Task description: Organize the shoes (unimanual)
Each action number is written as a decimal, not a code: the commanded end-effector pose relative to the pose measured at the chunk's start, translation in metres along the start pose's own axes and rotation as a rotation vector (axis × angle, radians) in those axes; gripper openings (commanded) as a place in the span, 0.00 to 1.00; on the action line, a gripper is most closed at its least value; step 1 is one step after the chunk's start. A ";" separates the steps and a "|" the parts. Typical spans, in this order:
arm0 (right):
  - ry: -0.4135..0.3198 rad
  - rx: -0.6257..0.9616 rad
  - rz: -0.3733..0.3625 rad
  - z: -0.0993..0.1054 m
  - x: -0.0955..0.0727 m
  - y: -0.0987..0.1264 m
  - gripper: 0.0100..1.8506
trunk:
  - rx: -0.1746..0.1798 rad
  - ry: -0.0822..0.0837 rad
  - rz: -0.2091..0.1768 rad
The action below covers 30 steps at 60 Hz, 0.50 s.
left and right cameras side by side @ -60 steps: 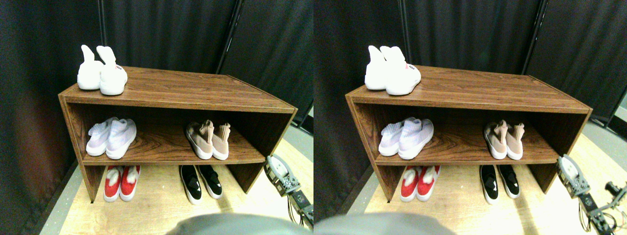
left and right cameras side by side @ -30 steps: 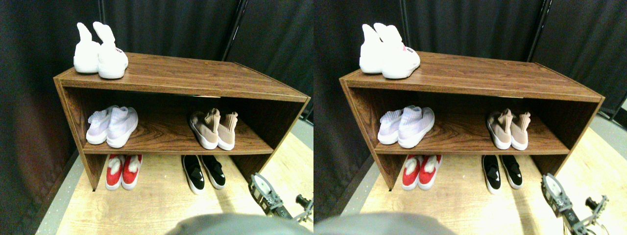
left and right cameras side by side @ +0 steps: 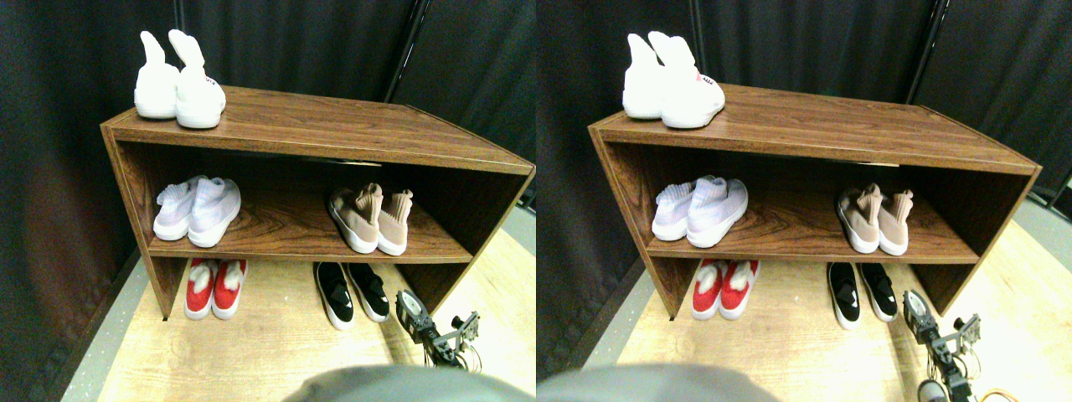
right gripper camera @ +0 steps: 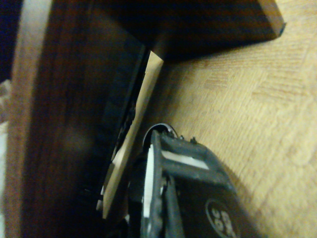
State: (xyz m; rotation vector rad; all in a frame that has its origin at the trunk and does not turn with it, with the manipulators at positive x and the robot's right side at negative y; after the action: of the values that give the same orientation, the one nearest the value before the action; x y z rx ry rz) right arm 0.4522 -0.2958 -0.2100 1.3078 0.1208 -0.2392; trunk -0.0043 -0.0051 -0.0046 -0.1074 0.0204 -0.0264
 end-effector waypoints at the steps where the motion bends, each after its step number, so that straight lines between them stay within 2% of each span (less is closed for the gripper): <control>1: -0.020 -0.020 0.038 0.005 0.011 0.001 0.03 | -0.022 0.016 0.013; 5: -0.029 -0.013 0.038 0.009 0.015 0.000 0.03 | -0.021 0.013 0.014; 14: -0.119 -0.035 -0.009 0.017 0.027 0.005 0.03 | -0.020 0.012 0.017; 30: -0.138 -0.053 -0.019 0.024 0.046 0.003 0.03 | -0.019 0.009 0.025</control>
State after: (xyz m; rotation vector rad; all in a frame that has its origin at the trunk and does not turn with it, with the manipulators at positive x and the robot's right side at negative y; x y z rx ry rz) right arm 0.4900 -0.3213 -0.2169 1.2386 0.0589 -0.3811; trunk -0.0036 -0.0034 -0.0038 -0.1109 0.0169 -0.0139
